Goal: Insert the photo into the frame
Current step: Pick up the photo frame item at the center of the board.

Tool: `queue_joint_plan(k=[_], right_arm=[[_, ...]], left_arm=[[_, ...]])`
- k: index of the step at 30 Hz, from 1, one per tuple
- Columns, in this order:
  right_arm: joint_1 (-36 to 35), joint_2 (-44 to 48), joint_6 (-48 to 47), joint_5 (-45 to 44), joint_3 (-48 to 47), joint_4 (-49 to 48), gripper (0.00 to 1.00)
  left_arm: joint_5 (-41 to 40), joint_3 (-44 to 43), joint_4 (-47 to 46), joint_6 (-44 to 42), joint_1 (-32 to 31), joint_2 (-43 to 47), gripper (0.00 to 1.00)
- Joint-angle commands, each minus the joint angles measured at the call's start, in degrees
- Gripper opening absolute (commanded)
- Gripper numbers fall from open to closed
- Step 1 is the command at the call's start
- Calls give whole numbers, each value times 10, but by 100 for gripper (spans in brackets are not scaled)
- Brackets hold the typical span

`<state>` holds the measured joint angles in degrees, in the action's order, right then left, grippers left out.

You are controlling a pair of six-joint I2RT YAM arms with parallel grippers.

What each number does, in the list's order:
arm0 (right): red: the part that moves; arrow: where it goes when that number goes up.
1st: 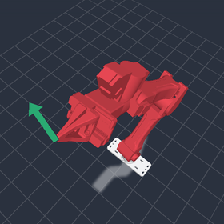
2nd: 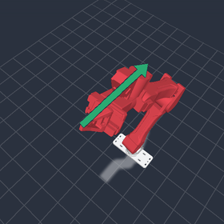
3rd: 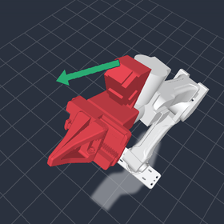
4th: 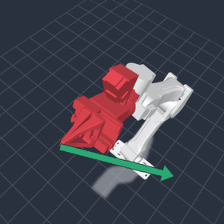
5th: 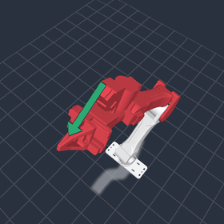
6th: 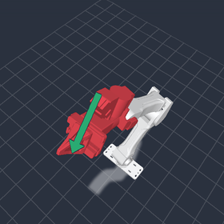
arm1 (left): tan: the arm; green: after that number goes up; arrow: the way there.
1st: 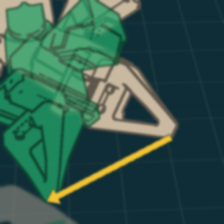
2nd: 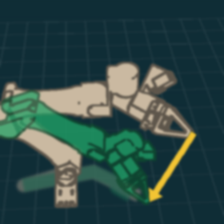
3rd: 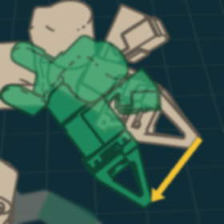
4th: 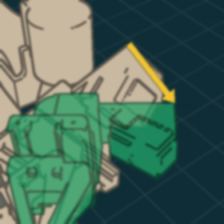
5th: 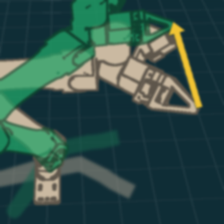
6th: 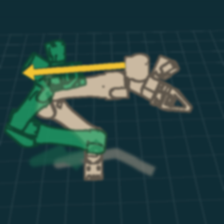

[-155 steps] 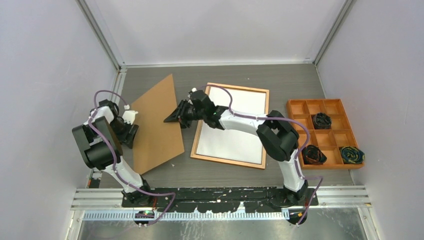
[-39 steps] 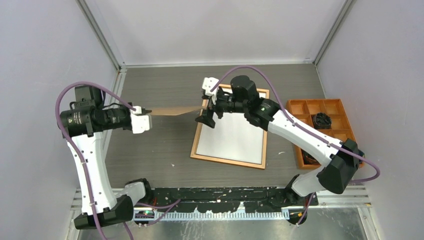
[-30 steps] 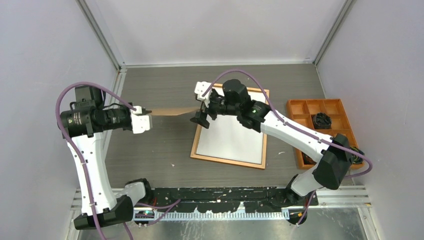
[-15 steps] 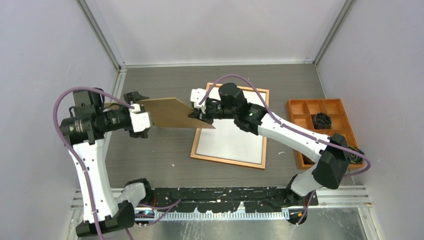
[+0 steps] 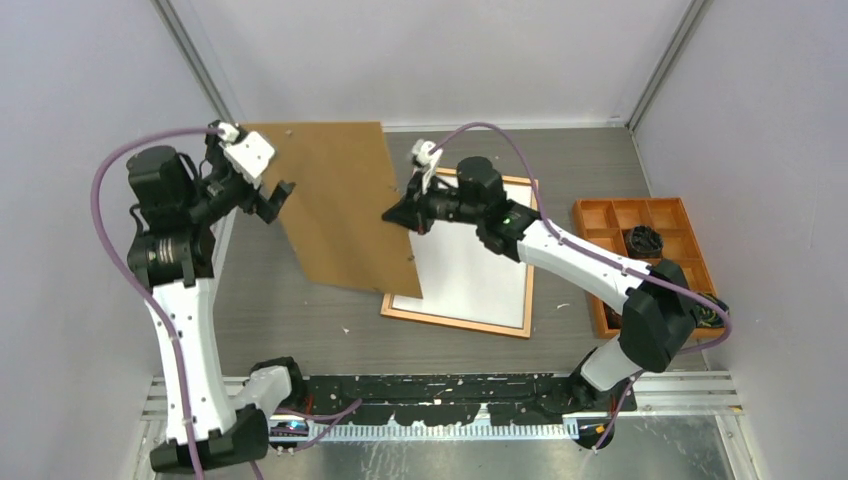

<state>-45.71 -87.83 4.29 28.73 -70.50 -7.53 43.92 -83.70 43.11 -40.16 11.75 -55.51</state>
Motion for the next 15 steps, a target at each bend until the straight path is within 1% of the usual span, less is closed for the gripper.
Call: queue_joint_plan(k=[1, 2, 7, 10, 14, 15], right_arm=[[77, 6, 222, -1, 11, -171, 1], [92, 4, 264, 5, 23, -193, 1], [152, -11, 457, 43, 97, -367, 1], [175, -20, 538, 69, 119, -424, 1], [198, -27, 644, 93, 159, -537, 1], [202, -31, 671, 100, 164, -551, 1]], left_arm=[[-108, -36, 34, 97, 2, -38, 100], [-112, -36, 37, 102, 2, -38, 100], [-148, -21, 42, 119, 1, -47, 100], [-199, -7, 41, 119, 2, -69, 100], [-283, 44, 25, 86, 3, -100, 100], [-307, 56, 22, 78, 3, -113, 100]])
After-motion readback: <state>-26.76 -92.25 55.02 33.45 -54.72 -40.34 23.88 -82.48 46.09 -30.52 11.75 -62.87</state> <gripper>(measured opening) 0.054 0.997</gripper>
